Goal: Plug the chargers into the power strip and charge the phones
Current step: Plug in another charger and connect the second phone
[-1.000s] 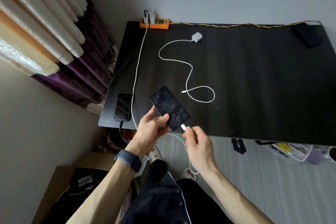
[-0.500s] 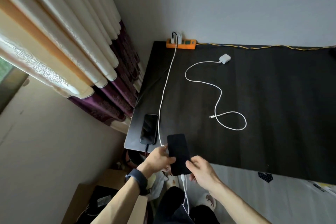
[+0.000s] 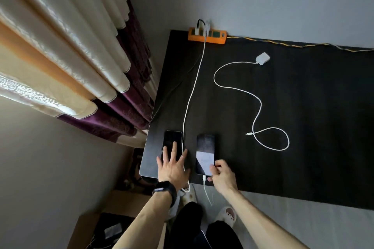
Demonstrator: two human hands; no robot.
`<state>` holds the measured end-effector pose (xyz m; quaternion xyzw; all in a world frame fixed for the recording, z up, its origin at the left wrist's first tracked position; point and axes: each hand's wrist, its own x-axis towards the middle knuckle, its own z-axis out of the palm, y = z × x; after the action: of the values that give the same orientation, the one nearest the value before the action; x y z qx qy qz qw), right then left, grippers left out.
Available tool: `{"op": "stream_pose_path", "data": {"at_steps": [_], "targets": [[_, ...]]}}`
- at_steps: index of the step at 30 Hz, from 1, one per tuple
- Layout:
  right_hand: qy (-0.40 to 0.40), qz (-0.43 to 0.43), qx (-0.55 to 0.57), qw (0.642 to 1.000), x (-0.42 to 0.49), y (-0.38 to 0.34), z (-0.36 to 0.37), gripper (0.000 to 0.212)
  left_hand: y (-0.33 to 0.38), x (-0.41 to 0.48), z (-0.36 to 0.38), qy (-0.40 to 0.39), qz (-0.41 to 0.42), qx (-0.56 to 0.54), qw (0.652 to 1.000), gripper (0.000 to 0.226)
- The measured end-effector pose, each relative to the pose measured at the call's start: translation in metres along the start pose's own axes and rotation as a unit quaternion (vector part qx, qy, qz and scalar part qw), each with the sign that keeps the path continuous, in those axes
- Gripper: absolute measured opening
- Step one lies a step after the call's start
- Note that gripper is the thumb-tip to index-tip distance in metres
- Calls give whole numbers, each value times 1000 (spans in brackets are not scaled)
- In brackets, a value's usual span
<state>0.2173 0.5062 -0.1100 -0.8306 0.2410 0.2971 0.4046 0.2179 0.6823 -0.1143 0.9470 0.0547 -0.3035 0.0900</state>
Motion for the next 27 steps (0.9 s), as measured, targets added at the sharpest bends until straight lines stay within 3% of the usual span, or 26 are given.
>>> {"op": "stream_pose_path", "data": {"at_steps": [6,18,27], "targets": [[38,9,-182,983,11,-22,16,30,-4,1,11,-6,13,14,1000,80],[67,34,-287,955,7,-38,23,64,-8,2,11,-47,20,33,998,92],[51,35,-256,965,9,-27,21,75,-9,4,5,-73,22,49,996,90]]}}
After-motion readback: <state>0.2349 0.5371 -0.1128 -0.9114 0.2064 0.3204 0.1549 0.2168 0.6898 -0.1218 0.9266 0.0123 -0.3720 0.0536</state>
